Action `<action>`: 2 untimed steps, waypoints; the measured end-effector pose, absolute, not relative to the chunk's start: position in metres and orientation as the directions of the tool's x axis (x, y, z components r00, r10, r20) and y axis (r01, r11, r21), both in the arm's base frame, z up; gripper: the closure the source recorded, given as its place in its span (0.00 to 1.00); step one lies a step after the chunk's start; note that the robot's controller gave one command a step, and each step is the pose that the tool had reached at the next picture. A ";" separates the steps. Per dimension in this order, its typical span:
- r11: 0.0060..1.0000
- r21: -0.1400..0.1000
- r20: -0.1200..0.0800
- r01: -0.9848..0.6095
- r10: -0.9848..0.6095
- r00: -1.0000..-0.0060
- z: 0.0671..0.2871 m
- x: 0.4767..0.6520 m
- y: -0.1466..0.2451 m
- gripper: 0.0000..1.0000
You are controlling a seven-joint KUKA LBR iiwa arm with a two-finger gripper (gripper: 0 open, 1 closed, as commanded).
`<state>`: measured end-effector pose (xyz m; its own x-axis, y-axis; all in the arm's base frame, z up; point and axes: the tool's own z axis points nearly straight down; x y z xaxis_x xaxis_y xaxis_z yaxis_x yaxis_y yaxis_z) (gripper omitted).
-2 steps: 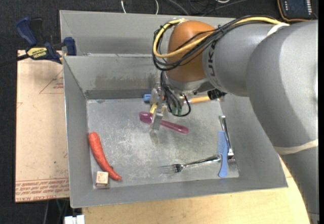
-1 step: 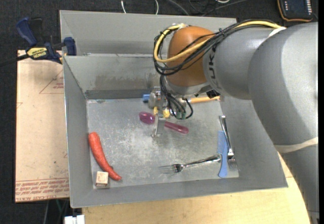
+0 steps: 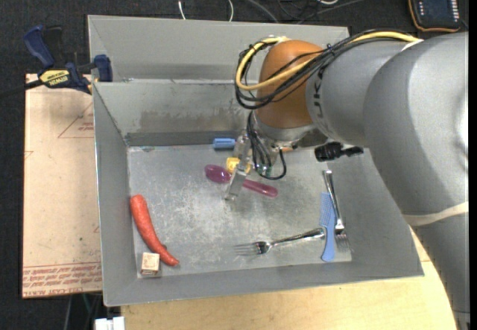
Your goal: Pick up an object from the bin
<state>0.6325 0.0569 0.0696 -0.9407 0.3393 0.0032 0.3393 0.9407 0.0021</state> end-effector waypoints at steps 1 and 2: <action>0.998 0.005 -0.005 0.061 0.061 -0.998 0.070 0.636 0.077 0.00; 0.949 0.005 -0.002 0.316 0.316 -0.949 0.072 0.635 0.061 1.00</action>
Offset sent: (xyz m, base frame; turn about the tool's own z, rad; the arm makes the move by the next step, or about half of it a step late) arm 0.0007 0.0031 0.0002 -0.0222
